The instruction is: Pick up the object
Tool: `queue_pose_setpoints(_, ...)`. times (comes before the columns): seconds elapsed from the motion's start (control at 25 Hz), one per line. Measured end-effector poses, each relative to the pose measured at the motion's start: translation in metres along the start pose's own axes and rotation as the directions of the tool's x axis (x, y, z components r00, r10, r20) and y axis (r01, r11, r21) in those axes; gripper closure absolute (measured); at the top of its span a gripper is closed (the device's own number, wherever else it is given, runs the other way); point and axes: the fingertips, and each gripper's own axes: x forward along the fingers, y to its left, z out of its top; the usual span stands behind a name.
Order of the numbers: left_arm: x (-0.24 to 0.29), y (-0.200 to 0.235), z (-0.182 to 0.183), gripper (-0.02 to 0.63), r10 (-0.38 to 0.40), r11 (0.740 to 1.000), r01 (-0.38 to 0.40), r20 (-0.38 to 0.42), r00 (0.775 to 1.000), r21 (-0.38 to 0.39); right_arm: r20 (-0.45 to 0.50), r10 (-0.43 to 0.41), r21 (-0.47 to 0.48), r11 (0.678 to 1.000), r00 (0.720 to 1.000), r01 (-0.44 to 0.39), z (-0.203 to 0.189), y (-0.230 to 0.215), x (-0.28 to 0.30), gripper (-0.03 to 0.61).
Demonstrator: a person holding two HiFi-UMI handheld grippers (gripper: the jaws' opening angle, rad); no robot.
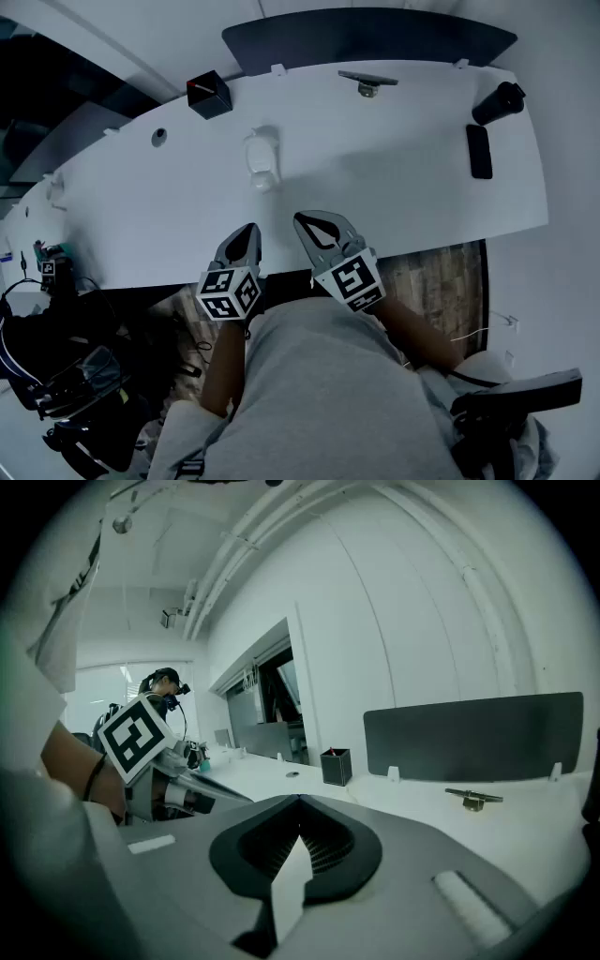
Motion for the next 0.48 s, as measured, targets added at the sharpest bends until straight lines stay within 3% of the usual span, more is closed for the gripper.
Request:
queue_pose_setpoints(0.32, 0.053, 0.031, 0.013, 0.612, 0.083, 0.985, -0.063, -0.120, 0.989, 0.163, -0.041, -0.020, -0.014, 1.000, 0.999, 0.020, 0.003, -0.028, 0.025, 0.577)
queue_pose_setpoints(0.48, 0.081, 0.054, 0.023, 0.605, 0.061, 0.988, -0.035, -0.173, 0.983, 0.147, -0.057, -0.039, -0.024, 0.999, 0.998, 0.037, 0.012, -0.036, 0.045, 0.577)
